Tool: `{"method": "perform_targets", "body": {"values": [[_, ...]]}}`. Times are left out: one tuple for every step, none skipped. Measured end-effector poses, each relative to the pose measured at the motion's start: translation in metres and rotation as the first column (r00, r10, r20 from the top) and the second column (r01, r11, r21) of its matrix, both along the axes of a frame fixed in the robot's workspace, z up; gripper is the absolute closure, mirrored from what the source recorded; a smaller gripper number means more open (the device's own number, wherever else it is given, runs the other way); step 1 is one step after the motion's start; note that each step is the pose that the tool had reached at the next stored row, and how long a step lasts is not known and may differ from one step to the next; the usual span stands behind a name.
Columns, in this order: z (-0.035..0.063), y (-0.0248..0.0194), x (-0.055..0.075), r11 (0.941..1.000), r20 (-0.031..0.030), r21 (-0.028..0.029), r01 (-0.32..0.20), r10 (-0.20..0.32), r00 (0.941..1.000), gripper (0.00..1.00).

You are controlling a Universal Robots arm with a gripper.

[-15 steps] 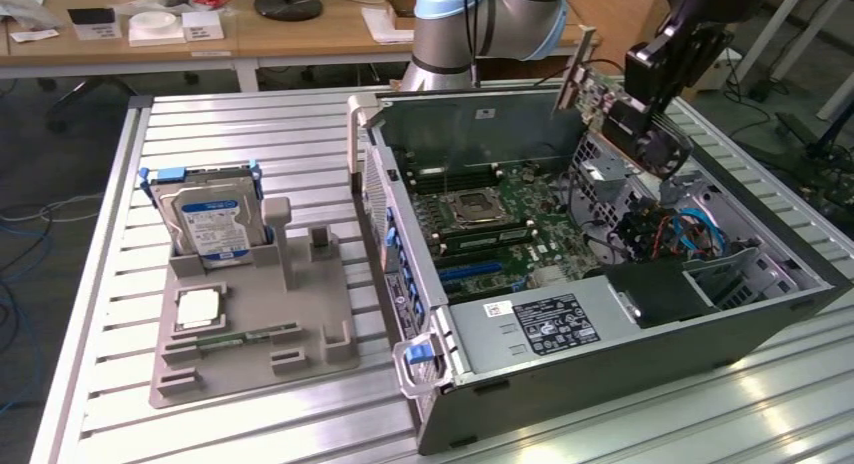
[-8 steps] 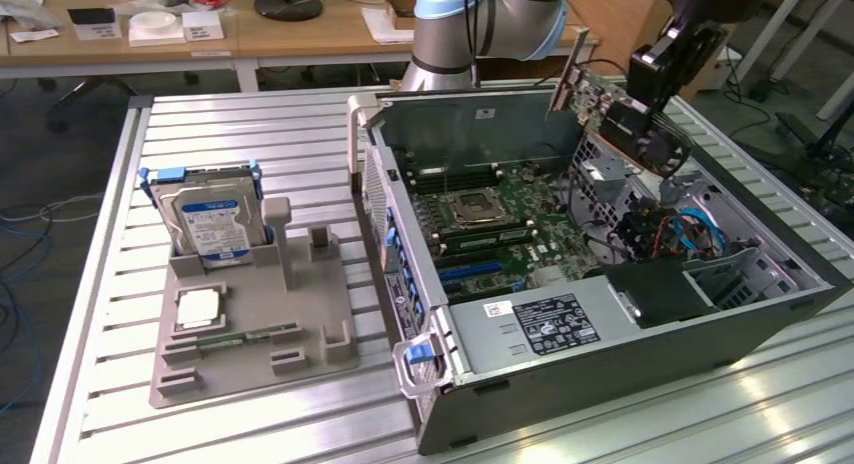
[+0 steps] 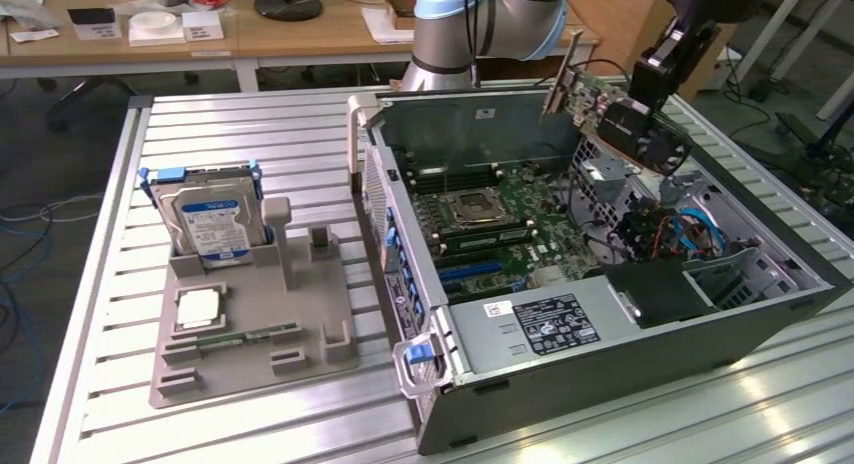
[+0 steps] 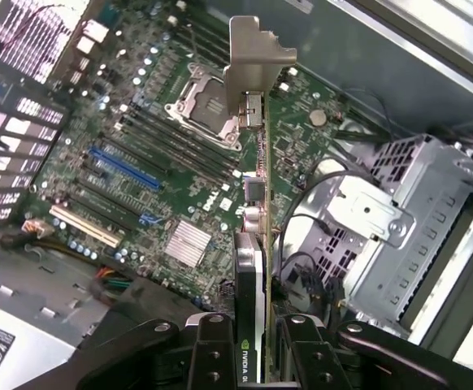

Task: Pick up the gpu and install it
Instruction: 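Insert the gpu into the slot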

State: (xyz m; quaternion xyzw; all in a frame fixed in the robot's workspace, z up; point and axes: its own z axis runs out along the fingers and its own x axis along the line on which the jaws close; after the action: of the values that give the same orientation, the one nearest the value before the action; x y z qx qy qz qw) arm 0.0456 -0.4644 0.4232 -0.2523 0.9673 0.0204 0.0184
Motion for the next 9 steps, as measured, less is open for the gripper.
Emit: {"method": "perform_targets", "body": {"values": [[0.0, 0.0, 0.0, 0.9999, 0.0, 0.0, -0.013, 0.013, 0.9999, 0.73], [0.0, 0.0, 0.0, 0.9997, 0.0, 0.0, -0.026, 0.026, 0.9997, 0.73], [-0.0001, 0.0, 0.0, 0.9992, 0.0, 0.0, -0.039, 0.039, 0.9992, 0.73], [-0.0001, 0.0, 0.0, 0.9986, 0.0, 0.0, -0.052, 0.052, 0.9986, 0.73], [-0.0001, 0.0001, 0.0, 0.9978, 0.0, 0.0, -0.066, 0.066, 0.9978, 0.73], [-0.0001, 0.0001, 0.0, 0.9967, 0.0, 0.0, -0.081, 0.081, 0.9967, 0.73], [-0.0001, 0.0001, 0.0, 0.9955, 0.0, 0.0, -0.095, 0.095, 0.9955, 0.73], [-0.0002, 0.0001, 0.0, 0.9941, 0.0, 0.0, -0.108, 0.108, 0.9941, 0.73], [-0.0002, 0.0001, 0.0, 0.9926, 0.0, 0.0, -0.122, 0.122, 0.9926, 0.73]]}}
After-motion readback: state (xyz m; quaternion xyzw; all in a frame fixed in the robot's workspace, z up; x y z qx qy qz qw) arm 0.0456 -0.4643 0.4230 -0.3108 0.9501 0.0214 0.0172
